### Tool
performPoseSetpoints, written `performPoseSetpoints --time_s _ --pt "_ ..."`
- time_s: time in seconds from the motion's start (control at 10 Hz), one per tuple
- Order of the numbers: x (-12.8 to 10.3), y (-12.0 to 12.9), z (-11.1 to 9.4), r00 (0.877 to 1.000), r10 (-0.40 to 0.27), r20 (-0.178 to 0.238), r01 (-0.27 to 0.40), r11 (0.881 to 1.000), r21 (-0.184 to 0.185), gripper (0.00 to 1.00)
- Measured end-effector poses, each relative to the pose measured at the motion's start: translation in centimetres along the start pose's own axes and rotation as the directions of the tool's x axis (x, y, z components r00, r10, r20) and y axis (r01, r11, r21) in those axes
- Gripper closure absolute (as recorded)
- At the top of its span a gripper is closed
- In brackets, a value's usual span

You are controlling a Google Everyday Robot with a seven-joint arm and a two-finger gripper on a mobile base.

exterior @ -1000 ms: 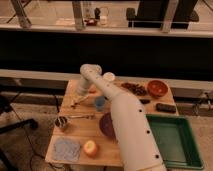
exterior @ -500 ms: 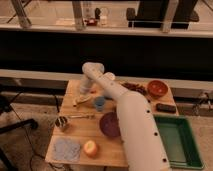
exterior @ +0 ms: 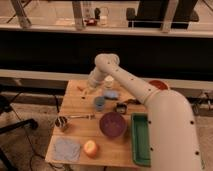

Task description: Place banana in plastic cup

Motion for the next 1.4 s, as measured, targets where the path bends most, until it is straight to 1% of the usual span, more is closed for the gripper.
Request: performPoseSetpoints --time_s 0.1,0.3,0.5,0.7,1.1,1.4 --pt "-0.5 0.3 -1.6 1.000 -0.002 -0.005 0.002 1.000 0.030 1.00" --pt "-1.4 1.2 -2.8 1.000 -0.001 -0.012 0.002 0.998 0.059 1.00" --pt "-2.0 2.3 -2.5 1.000 -0.006 -0.014 0.007 0.998 0.059 1.00" --pt "-2.3 3.3 -1.6 0.999 -0.018 -0.027 0.019 0.998 0.059 1.00" --pt "-0.5 4.1 -0.9 0.998 -0.013 -0.069 0.018 0.997 0.074 1.00" --pt "1.6 4.5 -0.3 0.996 0.014 -0.093 -0.007 0.997 0.079 1.00"
